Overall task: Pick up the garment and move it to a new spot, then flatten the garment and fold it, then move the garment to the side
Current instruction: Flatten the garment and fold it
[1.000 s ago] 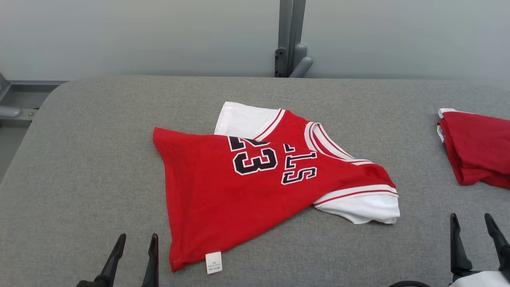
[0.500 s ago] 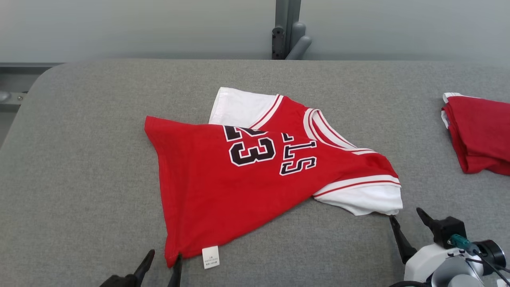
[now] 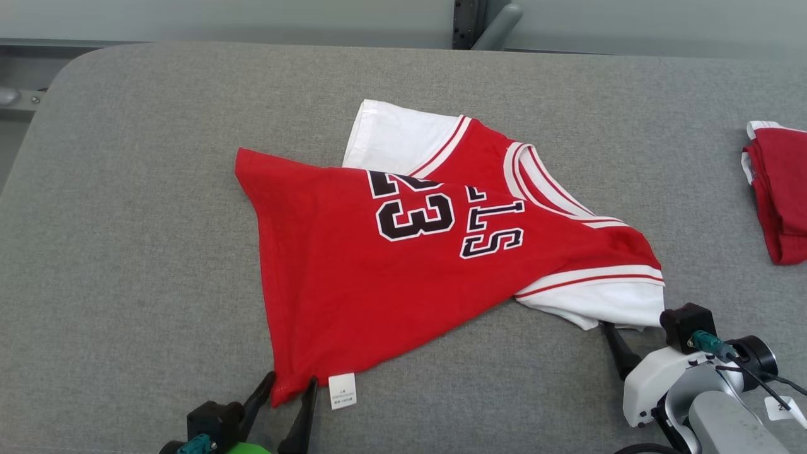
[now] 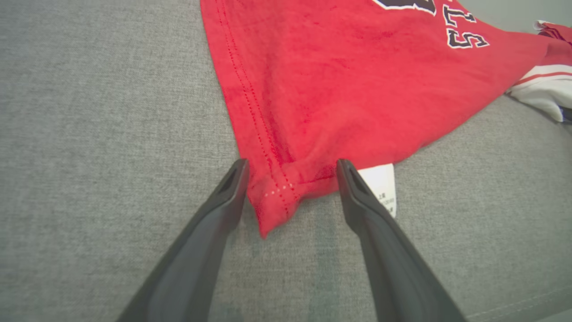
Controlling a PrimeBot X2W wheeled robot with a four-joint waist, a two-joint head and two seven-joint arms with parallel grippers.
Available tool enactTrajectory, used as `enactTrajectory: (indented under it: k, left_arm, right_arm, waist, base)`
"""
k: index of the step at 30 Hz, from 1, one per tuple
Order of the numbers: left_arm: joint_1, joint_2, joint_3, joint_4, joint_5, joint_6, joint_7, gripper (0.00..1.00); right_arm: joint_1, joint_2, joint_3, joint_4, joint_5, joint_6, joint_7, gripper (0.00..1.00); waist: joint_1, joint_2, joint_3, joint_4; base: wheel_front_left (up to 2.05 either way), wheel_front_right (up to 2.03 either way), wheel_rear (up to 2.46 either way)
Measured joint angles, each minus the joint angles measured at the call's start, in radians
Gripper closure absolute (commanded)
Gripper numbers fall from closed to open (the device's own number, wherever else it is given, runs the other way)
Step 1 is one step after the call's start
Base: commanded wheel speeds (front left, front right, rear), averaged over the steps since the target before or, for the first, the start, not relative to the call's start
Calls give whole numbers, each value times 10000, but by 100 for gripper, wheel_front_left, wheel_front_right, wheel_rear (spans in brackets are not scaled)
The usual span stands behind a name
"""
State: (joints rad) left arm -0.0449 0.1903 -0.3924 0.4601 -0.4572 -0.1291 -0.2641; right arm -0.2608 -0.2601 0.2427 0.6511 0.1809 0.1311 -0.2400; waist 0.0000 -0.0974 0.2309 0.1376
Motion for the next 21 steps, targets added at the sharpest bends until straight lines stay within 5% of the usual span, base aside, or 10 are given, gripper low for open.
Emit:
enactTrajectory:
  k: [3,5,6,7,8,10,11,12,16,21]
  left_arm:
    - [-72,31,-199,134,-205,0,0,0]
    - [-77,46,-276,184,-313,0,0,0]
    - [-76,58,-362,232,-410,0,0,0]
    - [-76,65,-428,245,-485,0,0,0]
    - [-76,81,-472,255,-545,0,0,0]
    - [-77,130,-617,286,-690,0,0,0]
    - [-77,134,-669,290,-773,0,0,25]
    - [-78,159,-773,288,-930,0,0,99]
    - [-128,385,-947,56,-1285,0,0,100]
    - [-281,924,-648,-807,-1501,0,0,100]
  right_arm:
    - [-55,-19,173,42,115,0,-82,0]
    - [-62,-25,244,35,146,0,-88,23]
    - [-62,-33,309,33,211,0,-105,52]
    - [-61,-46,370,19,263,0,-128,67]
    - [-61,-71,481,-6,355,0,-138,100]
    - [-56,-82,702,-105,688,0,-159,100]
    - [-44,-115,894,-176,890,0,-157,100]
    - [-6,-113,963,-318,1197,0,-159,100]
    - [151,-268,1145,-1430,2940,0,-169,100]
    - [466,-1327,926,-3649,5120,0,401,100]
  waist:
    - [0,0,16,25]
    - [0,0,9,17]
    - [0,0,-1,4]
    - [0,0,-12,-13]
    - [0,0,-23,-33]
    - [0,0,-40,-82]
    - [0,0,-56,-108]
    - [0,0,-74,-135]
    - [0,0,-148,-263]
    - [0,0,-172,-495]
  base:
    - [0,0,0]
    - [0,0,0]
    - [0,0,0]
    - [0,0,0]
    - [0,0,0]
    - [0,0,0]
    - [0,0,0]
    - [0,0,0]
    - [0,0,0]
    - [0,0,0]
